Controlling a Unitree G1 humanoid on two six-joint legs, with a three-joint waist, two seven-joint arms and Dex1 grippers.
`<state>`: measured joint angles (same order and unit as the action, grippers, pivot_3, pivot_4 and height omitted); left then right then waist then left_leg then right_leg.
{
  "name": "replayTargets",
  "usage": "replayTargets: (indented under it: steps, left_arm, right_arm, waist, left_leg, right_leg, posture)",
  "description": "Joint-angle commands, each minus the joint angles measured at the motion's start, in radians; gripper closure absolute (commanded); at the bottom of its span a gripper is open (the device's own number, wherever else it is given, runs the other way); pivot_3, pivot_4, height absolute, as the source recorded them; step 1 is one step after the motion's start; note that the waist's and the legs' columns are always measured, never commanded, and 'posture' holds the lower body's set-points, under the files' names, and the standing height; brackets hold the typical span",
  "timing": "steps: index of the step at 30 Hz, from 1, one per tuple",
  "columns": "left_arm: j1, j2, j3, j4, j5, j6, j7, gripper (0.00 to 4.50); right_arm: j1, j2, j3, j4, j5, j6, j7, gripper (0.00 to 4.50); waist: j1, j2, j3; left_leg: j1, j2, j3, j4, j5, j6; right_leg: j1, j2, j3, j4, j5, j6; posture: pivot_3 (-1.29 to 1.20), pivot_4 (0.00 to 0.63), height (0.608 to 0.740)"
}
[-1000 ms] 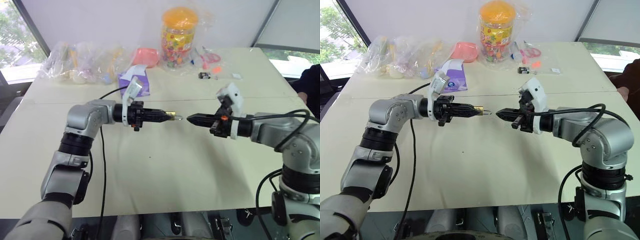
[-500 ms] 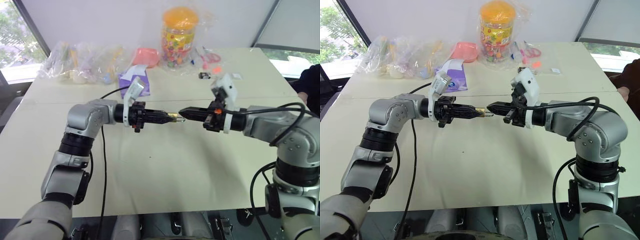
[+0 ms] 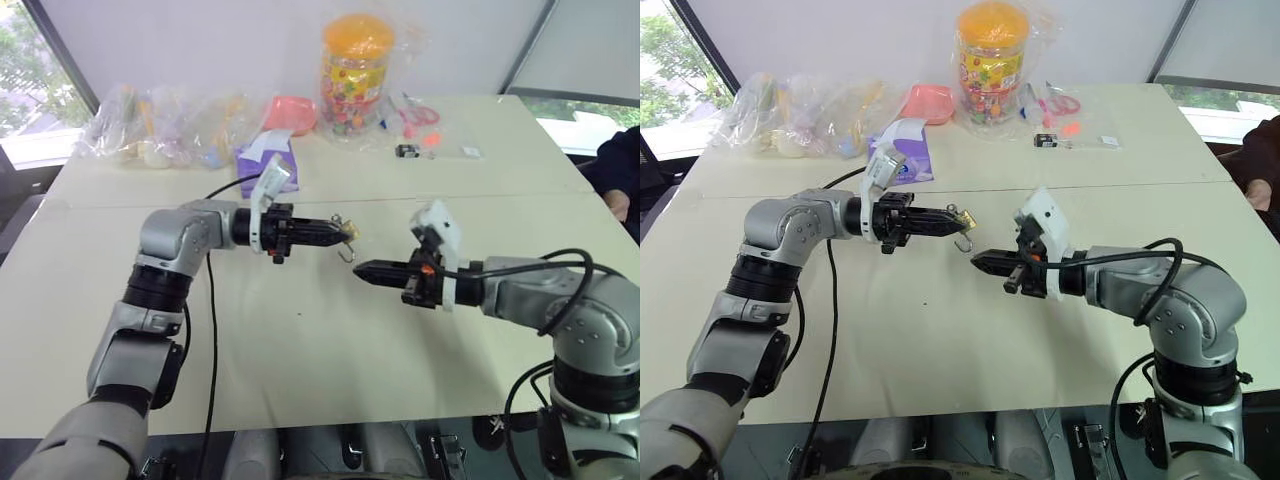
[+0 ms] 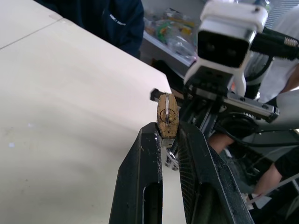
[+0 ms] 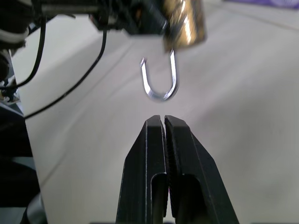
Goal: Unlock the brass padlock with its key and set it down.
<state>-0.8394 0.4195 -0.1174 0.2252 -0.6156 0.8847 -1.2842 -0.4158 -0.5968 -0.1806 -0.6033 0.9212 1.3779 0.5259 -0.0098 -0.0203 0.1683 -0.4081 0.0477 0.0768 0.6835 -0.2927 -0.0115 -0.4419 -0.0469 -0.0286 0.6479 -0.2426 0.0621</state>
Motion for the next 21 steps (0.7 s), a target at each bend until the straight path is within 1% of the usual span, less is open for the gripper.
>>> replayTargets:
  steps: [1,4,8,11,14,16,21]
  left_arm:
    - [0.005,-0.012,-0.014,-0.008,0.015,-0.026,0.009,4.50]
    - [0.044,-0.048,-0.035,0.004,0.038,-0.048,0.042,4.50]
    - [0.088,-0.122,-0.052,0.055,0.082,-0.101,0.110,4.50]
    - [0.108,-0.203,-0.046,0.147,0.127,-0.157,0.204,4.50]
    - [0.124,-0.253,-0.031,0.201,0.153,-0.182,0.274,4.50]
    - [0.136,-0.286,-0.014,0.236,0.171,-0.185,0.350,4.50]
    - [0.166,-0.308,0.002,0.255,0.211,-0.159,0.475,4.50]
  right_arm:
    - [0.074,-0.054,-0.090,-0.051,0.028,-0.011,-0.007,4.39]
    - [0.179,-0.077,-0.161,-0.101,0.059,-0.013,-0.021,4.39]
    - [0.251,-0.071,-0.232,-0.145,0.105,-0.013,-0.068,4.39]
    - [0.277,-0.064,-0.271,-0.165,0.138,-0.016,-0.116,4.39]
    - [0.287,-0.063,-0.293,-0.176,0.181,-0.022,-0.160,4.39]
    - [0.295,-0.067,-0.305,-0.185,0.212,-0.027,-0.191,4.39]
    - [0.311,-0.085,-0.308,-0.189,0.281,-0.049,-0.257,4.39]
  waist:
    - [0.003,0.000,0.000]
    - [0.002,0.000,0.000]
    - [0.000,0.000,0.000]
    - [0.001,0.000,0.000]
    - [-0.002,0.000,0.000]
    - [-0.001,0.000,0.000]
    - [0.000,-0.001,0.000]
  left_leg:
    - [0.000,0.000,0.000,0.000,0.000,0.000]
    - [0.000,0.000,0.000,0.000,0.000,0.000]
    - [0.000,0.000,0.000,0.000,0.000,0.000]
    - [0.001,0.000,-0.001,0.001,0.000,0.001]
    - [0.001,0.000,-0.001,0.001,0.001,0.002]
    - [0.001,0.000,-0.001,0.000,0.001,0.002]
    - [0.001,0.000,-0.001,0.000,0.001,0.002]
  right_leg:
    - [0.000,0.000,0.000,0.000,0.000,0.000]
    - [0.000,0.000,0.000,-0.001,0.000,0.000]
    - [0.001,0.000,0.000,-0.001,0.000,0.000]
    - [0.001,0.000,0.000,0.000,0.000,0.000]
    - [0.002,0.000,0.000,0.000,0.000,0.000]
    - [0.002,0.000,0.000,0.000,0.000,0.000]
    - [0.002,0.000,0.000,-0.001,0.000,0.000]
  posture:
    - [0.00,0.150,0.740]
    - [0.00,0.150,0.740]
    - [0.00,0.150,0.740]
    - [0.00,0.150,0.740]
    - [0.00,0.150,0.740]
    - [0.00,0.150,0.740]
    - [0.00,0.150,0.740]
